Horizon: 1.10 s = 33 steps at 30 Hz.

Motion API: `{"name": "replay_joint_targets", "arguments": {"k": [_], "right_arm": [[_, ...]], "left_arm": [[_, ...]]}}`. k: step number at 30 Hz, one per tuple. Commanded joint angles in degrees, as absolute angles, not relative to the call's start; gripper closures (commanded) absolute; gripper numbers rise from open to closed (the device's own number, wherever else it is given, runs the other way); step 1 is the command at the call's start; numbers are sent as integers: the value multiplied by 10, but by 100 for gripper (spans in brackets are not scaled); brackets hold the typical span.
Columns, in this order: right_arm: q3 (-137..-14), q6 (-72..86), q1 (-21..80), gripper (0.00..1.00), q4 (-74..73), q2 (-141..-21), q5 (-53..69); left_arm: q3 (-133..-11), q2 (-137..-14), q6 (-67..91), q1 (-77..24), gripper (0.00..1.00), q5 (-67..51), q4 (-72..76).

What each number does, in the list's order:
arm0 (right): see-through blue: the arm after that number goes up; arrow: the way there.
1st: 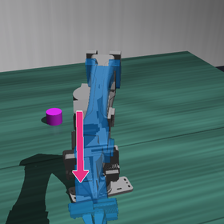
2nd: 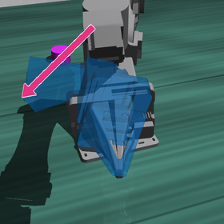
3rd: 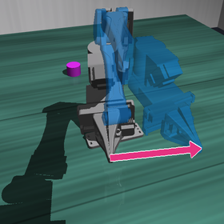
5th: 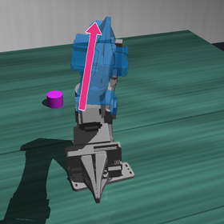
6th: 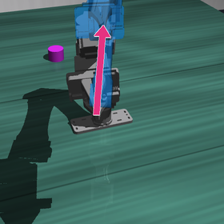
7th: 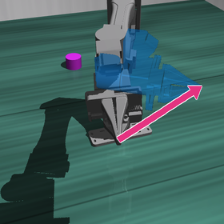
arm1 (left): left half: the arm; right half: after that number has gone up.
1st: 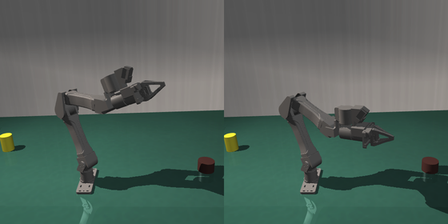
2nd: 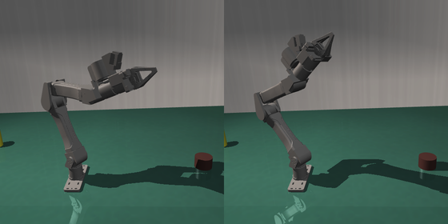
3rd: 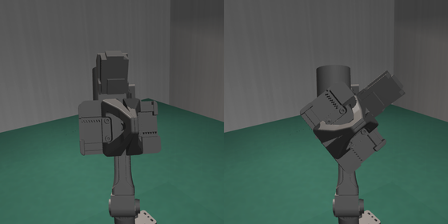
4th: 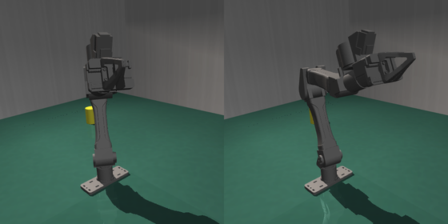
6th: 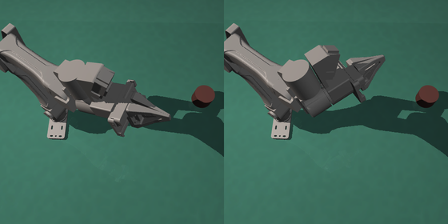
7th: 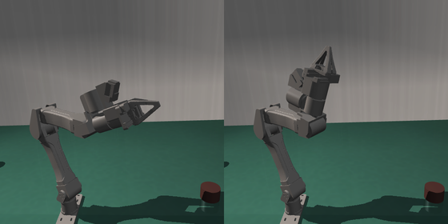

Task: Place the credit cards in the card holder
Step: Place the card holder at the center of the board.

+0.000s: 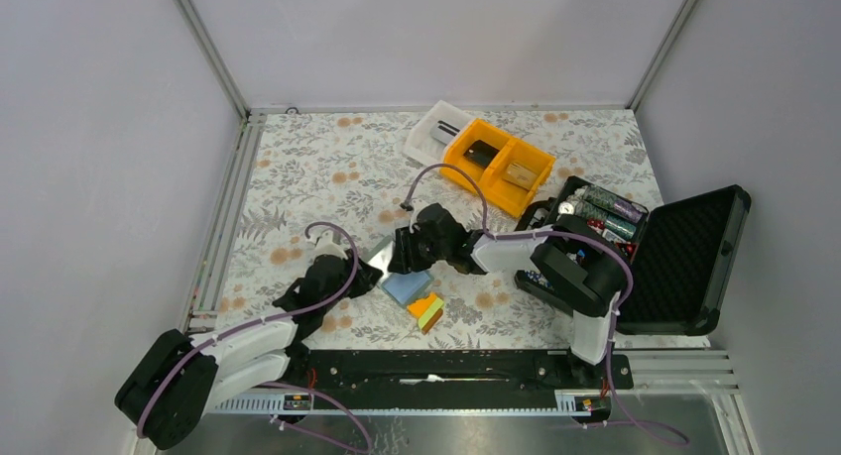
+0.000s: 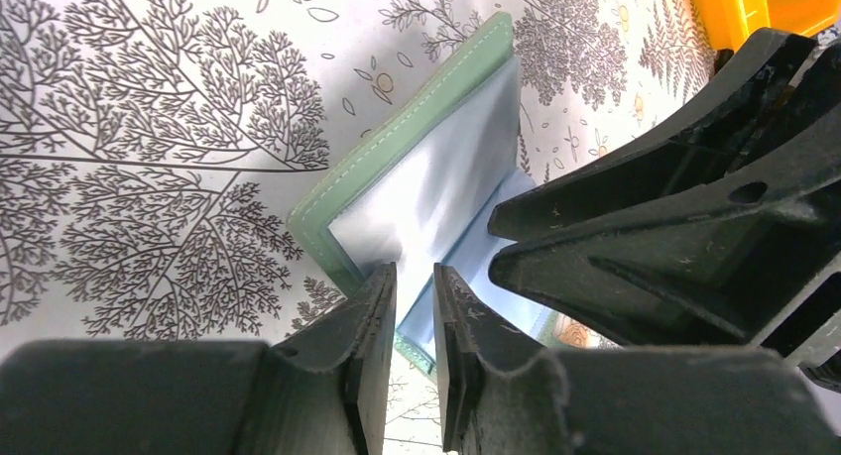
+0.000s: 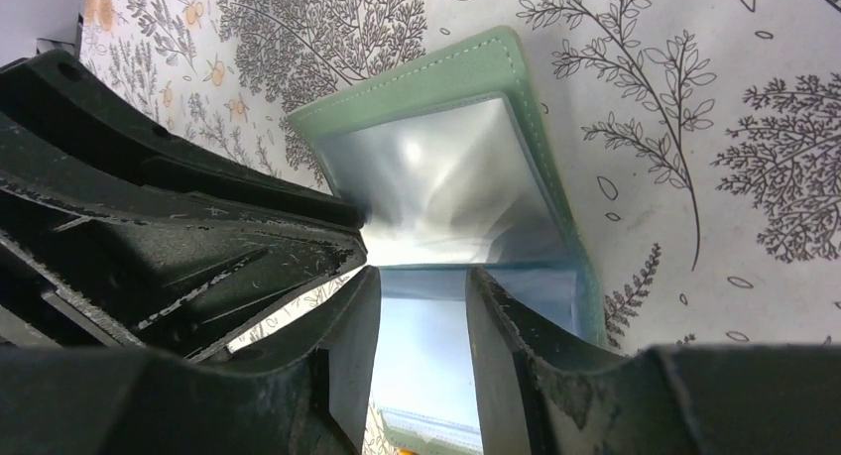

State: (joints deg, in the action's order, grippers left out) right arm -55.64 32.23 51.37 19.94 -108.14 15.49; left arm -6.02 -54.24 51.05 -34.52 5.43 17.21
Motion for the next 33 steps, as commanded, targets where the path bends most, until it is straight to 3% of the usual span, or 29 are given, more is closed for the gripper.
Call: {"name": "replay_joint_targets", "arguments": {"k": [1, 18, 33], "right_arm": [[-544, 326, 514, 55, 199, -1034, 148], [-439, 310, 513, 44, 94, -879, 46], [-390, 331, 543, 49, 62, -809, 69]], "left_arm": [[-99, -545, 500, -342, 77, 26, 187], [-207, -681, 451, -343, 74, -81, 210], [-237, -743, 429, -343, 74, -84, 217]]}}
